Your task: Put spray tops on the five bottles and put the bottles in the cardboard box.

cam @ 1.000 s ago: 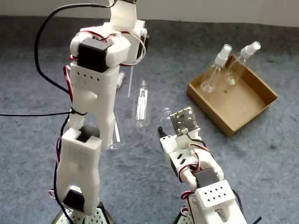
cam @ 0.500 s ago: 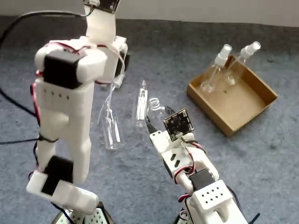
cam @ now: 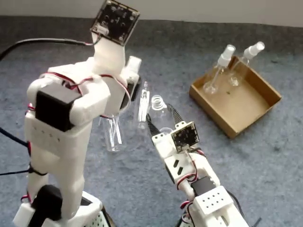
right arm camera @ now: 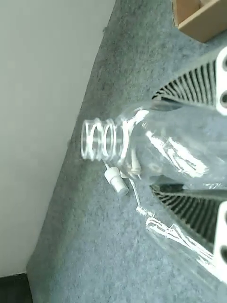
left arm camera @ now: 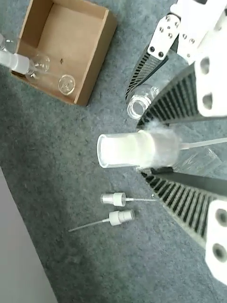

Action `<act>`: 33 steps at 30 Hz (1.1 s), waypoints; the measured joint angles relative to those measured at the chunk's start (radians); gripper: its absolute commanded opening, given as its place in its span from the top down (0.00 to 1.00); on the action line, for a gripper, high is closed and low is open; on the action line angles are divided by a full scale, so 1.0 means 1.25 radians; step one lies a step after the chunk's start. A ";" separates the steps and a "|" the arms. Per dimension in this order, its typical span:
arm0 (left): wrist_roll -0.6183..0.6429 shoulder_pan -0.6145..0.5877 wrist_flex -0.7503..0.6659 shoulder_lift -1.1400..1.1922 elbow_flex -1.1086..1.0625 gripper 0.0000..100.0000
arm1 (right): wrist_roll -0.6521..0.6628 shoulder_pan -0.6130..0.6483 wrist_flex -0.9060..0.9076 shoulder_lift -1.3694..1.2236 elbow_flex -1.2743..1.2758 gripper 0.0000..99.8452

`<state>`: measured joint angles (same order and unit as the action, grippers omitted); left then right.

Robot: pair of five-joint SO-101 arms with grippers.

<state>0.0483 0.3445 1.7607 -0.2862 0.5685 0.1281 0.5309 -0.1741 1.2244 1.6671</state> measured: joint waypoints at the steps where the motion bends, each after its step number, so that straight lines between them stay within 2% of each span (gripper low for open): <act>1: 0.000 0.015 0.000 -0.011 -0.012 1.00 | 0.000 0.000 -0.002 0.000 0.000 0.92; 7: 0.000 0.087 0.000 -0.082 -0.102 1.00 | 0.000 0.001 -0.010 0.000 0.000 0.92; 17: 0.000 0.115 -0.004 -0.216 -0.260 1.00 | 0.000 0.001 -0.012 0.000 0.000 0.92; 23: 0.000 0.117 -0.114 -0.338 -0.400 1.00 | 0.000 0.001 -0.007 0.000 0.000 0.92; 29: 0.000 0.115 -0.242 -0.435 -0.577 1.00 | 0.000 0.001 0.176 0.021 -0.014 0.92; 33: 0.000 0.117 -0.292 -0.470 -0.622 1.00 | 0.000 -0.012 0.309 0.107 -0.045 0.92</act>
<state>0.0483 0.4902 1.3955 -0.8738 -0.2094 0.1281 0.5155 0.2125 1.3579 1.6103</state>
